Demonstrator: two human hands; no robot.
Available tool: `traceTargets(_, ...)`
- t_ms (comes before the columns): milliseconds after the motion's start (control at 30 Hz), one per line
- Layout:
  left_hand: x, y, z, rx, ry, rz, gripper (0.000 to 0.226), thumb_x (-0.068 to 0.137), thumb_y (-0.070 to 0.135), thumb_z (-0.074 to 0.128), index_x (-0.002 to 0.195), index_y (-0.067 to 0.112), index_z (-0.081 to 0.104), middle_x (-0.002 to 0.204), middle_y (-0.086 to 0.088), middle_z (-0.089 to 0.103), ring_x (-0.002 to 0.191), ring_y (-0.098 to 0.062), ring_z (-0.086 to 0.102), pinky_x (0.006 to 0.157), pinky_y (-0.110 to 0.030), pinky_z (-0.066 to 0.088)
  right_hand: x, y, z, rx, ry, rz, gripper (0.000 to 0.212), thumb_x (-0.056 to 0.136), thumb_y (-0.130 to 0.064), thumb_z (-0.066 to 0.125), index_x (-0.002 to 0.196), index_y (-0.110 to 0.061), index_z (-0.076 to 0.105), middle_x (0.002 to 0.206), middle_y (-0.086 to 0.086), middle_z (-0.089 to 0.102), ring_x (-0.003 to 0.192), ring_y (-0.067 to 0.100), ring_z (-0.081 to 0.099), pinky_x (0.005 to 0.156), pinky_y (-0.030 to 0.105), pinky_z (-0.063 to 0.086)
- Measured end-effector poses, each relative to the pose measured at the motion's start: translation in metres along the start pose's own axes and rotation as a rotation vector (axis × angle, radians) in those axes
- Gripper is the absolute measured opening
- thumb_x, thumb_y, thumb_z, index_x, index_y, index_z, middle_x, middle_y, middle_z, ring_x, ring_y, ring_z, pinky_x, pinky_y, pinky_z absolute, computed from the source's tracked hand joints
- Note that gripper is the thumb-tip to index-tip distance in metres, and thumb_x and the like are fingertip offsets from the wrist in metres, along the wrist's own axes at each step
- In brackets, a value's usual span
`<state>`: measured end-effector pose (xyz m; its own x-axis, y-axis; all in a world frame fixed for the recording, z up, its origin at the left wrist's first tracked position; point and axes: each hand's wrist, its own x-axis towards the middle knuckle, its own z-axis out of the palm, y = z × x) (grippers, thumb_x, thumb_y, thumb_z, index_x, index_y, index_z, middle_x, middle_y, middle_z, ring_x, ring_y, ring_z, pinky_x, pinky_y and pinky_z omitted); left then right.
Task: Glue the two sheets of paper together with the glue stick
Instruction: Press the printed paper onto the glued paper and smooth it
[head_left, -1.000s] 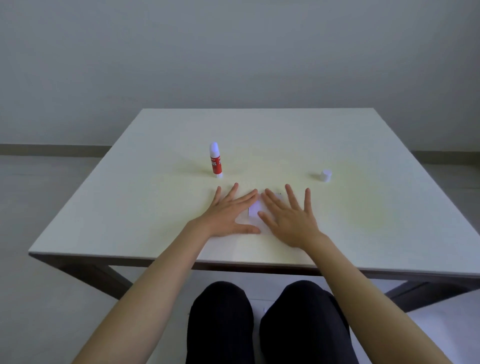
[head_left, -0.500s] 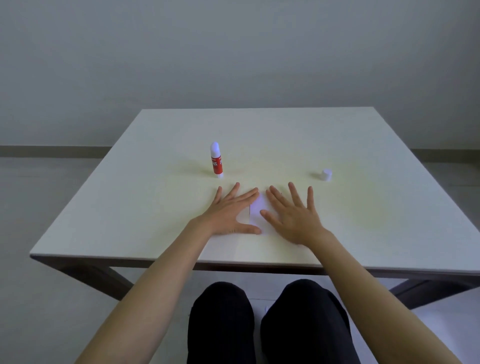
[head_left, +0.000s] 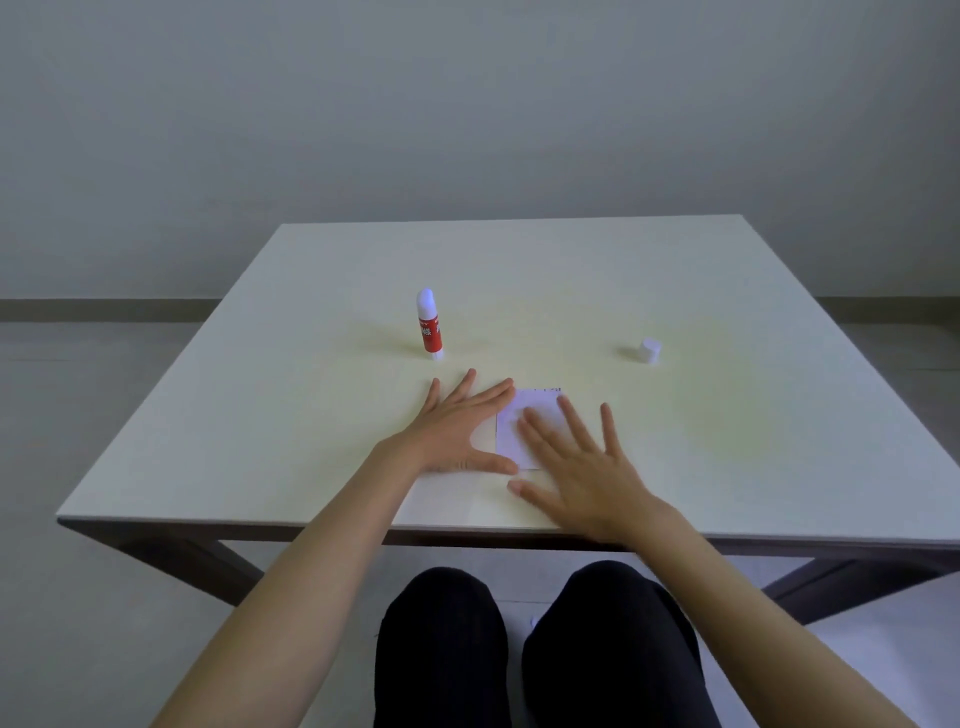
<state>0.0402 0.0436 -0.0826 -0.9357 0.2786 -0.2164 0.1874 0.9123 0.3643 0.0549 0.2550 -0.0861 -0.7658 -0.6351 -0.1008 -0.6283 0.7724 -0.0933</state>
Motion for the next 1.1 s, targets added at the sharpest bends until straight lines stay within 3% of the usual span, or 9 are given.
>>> traceTargets(133, 0.0, 0.001, -0.001, -0.005, -0.012, 0.002, 0.105, 0.07, 0.075, 0.053, 0.15, 0.034, -0.002, 0.157, 0.027, -0.007, 0.144, -0.012, -0.022, 0.113, -0.049, -0.02, -0.019, -0.008, 0.006, 0.03, -0.03, -0.101, 0.084, 0.081, -0.075, 0.0, 0.151, -0.031, -0.011, 0.159, -0.018, -0.017, 0.143, 0.016, -0.029, 0.111, 0.051, -0.026)
traceTargets(267, -0.001, 0.003, -0.004, -0.02, -0.039, -0.01, 0.105, 0.073, 0.072, 0.055, 0.151, 0.033, -0.003, 0.157, 0.026, -0.009, 0.144, -0.012, -0.024, 0.114, -0.05, -0.02, -0.006, 0.021, -0.011, 0.03, -0.069, 0.035, 0.068, 0.091, -0.065, 0.008, 0.148, -0.037, -0.015, 0.157, -0.022, -0.016, 0.145, 0.017, -0.026, 0.113, 0.055, -0.022)
traceTargets(367, -0.001, 0.004, -0.004, -0.018, -0.044, -0.011, 0.105, 0.072, 0.072, 0.055, 0.151, 0.033, -0.003, 0.157, 0.026, -0.01, 0.144, -0.013, -0.024, 0.114, -0.05, -0.02, -0.001, 0.021, -0.012, 0.028, -0.066, 0.113, 0.072, 0.09, -0.066, 0.008, 0.15, -0.032, -0.014, 0.157, -0.02, -0.019, 0.145, 0.018, -0.024, 0.113, 0.055, -0.021)
traceTargets(533, 0.0, 0.004, -0.003, -0.034, -0.038, -0.023, 0.106, 0.071, 0.072, 0.057, 0.151, 0.034, -0.001, 0.157, 0.027, -0.007, 0.144, -0.013, -0.023, 0.113, -0.049, -0.02, -0.001, -0.007, 0.0, 0.119, -0.055, -0.113, 0.084, 0.079, -0.076, 0.0, 0.151, -0.033, -0.008, 0.158, -0.02, -0.013, 0.144, 0.012, -0.026, 0.111, 0.051, -0.027)
traceTargets(733, -0.001, 0.006, -0.005, -0.02, -0.049, -0.03, 0.104, 0.073, 0.069, 0.058, 0.151, 0.033, -0.002, 0.157, 0.025, -0.009, 0.144, -0.014, -0.024, 0.113, -0.05, -0.02, 0.027, 0.037, -0.012, 0.021, -0.062, 0.102, 0.065, 0.092, -0.062, 0.009, 0.149, -0.037, -0.011, 0.159, -0.019, -0.014, 0.147, 0.019, -0.02, 0.114, 0.056, -0.018)
traceTargets(833, -0.001, 0.006, -0.004, -0.035, -0.041, -0.029, 0.104, 0.073, 0.07, 0.057, 0.151, 0.033, -0.001, 0.157, 0.025, -0.009, 0.144, -0.014, -0.025, 0.113, -0.05, -0.02, 0.027, 0.019, -0.008, 0.037, -0.027, 0.108, 0.081, 0.085, -0.07, 0.004, 0.151, -0.025, -0.011, 0.16, -0.01, -0.016, 0.147, 0.02, -0.02, 0.114, 0.055, -0.018)
traceTargets(933, -0.001, 0.005, -0.003, -0.057, -0.03, -0.028, 0.104, 0.072, 0.069, 0.059, 0.151, 0.033, 0.001, 0.157, 0.027, -0.007, 0.144, -0.013, -0.024, 0.113, -0.049, -0.021, 0.011, -0.007, 0.007, 0.026, -0.004, -0.071, 0.094, 0.075, -0.078, -0.004, 0.151, -0.024, -0.012, 0.16, -0.01, -0.017, 0.146, 0.017, -0.022, 0.111, 0.051, -0.024)
traceTargets(1100, -0.002, 0.006, -0.004, -0.056, -0.041, -0.031, 0.105, 0.072, 0.07, 0.058, 0.151, 0.034, -0.001, 0.157, 0.025, -0.008, 0.144, -0.012, -0.025, 0.112, -0.049, -0.021, 0.024, 0.026, -0.004, -0.002, -0.017, -0.017, 0.07, 0.087, -0.068, 0.002, 0.148, -0.038, -0.014, 0.157, -0.022, -0.015, 0.146, 0.018, -0.021, 0.113, 0.054, -0.02)
